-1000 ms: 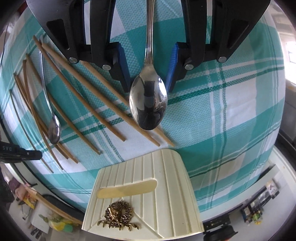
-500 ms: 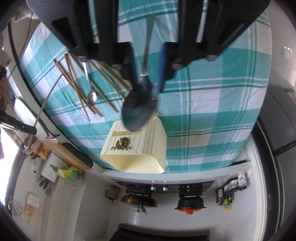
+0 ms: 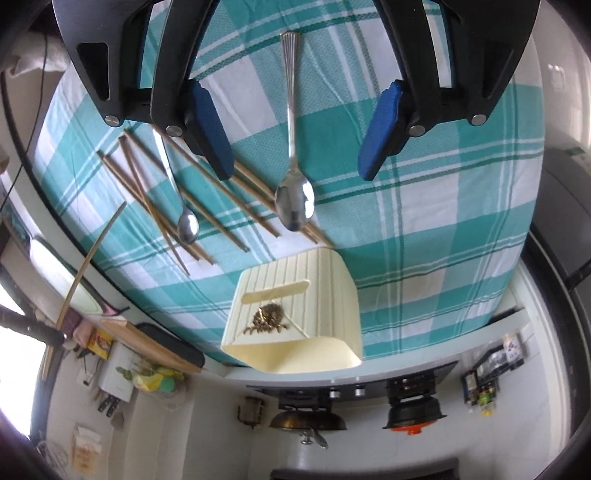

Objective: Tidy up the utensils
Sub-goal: 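Lift the spoon and chopstick over the cream holder while both grippers open to drop them in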

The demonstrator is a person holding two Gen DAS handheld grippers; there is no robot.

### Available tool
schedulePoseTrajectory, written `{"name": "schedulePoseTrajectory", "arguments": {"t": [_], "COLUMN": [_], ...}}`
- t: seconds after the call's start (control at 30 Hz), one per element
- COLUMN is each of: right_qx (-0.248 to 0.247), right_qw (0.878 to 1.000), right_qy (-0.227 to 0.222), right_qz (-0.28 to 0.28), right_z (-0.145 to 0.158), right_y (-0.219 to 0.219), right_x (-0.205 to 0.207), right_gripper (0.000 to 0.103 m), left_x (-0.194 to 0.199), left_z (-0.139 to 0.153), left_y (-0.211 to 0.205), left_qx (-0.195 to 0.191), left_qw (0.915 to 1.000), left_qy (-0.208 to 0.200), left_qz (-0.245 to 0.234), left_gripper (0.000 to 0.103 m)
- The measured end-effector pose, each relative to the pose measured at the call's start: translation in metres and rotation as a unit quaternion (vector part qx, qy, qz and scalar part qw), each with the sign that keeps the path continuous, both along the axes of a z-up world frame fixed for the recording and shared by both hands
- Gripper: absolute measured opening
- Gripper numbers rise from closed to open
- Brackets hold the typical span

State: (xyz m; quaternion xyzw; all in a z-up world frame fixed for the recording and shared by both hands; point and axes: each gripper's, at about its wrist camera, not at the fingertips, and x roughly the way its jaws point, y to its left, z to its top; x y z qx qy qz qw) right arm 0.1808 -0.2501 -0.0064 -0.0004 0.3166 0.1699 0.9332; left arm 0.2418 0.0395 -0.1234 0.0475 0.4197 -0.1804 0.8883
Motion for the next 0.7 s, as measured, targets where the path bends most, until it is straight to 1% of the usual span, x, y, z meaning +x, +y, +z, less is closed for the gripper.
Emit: {"name": "schedulePoseTrajectory", "arguments": {"t": [0.13,0.2,0.23,0.27,0.3,0.33,0.37,0.4,0.43,0.53,0.6,0.7], "right_qx": [0.006,0.010,0.011,0.013,0.015,0.015,0.015,0.015,0.016,0.017,0.018,0.027], "right_qw": [1.000,1.000,1.000,1.000,1.000,1.000,1.000,1.000,1.000,1.000,1.000,1.000], "right_qy": [0.006,0.007,0.007,0.007,0.008,0.007,0.006,0.006,0.005,0.003,0.000,-0.006], "right_qz": [0.000,0.001,0.001,0.001,0.001,0.001,0.001,0.001,0.000,0.000,0.000,0.002], "right_z": [-0.004,-0.004,-0.004,-0.004,-0.004,-0.004,-0.004,-0.004,-0.004,-0.006,-0.006,-0.002], "right_y": [-0.004,-0.006,-0.007,-0.008,-0.009,-0.010,-0.011,-0.012,-0.012,-0.012,-0.011,-0.011], "right_x": [-0.006,-0.010,-0.012,-0.014,-0.015,-0.017,-0.019,-0.020,-0.021,-0.021,-0.020,-0.021], "right_gripper": [0.007,0.007,0.007,0.007,0.007,0.007,0.007,0.007,0.007,0.007,0.007,0.007], "left_x": [0.029,0.048,0.056,0.064,0.071,0.075,0.080,0.084,0.086,0.089,0.084,0.063], "left_z": [-0.039,-0.060,-0.069,-0.077,-0.083,-0.082,-0.082,-0.080,-0.078,-0.076,-0.074,-0.054], "left_y": [-0.026,-0.032,-0.033,-0.033,-0.031,-0.027,-0.025,-0.025,-0.026,-0.027,-0.023,-0.008], "left_qx": [0.056,0.082,0.085,0.082,0.074,0.060,0.057,0.055,0.054,0.051,0.045,0.005], "left_qw": [0.9974,0.9949,0.9941,0.9934,0.9935,0.9947,0.9949,0.9950,0.9954,0.9953,0.9958,0.9972], "left_qy": [0.038,0.057,0.067,0.080,0.087,0.083,0.083,0.082,0.079,0.081,0.074,0.055], "left_qz": [-0.024,-0.013,-0.008,-0.005,0.000,0.007,0.012,0.013,0.012,0.016,0.030,0.050], "left_gripper": [0.072,0.072,0.072,0.072,0.076,0.074,0.073,0.060,0.042,0.041,0.041,0.041]}}
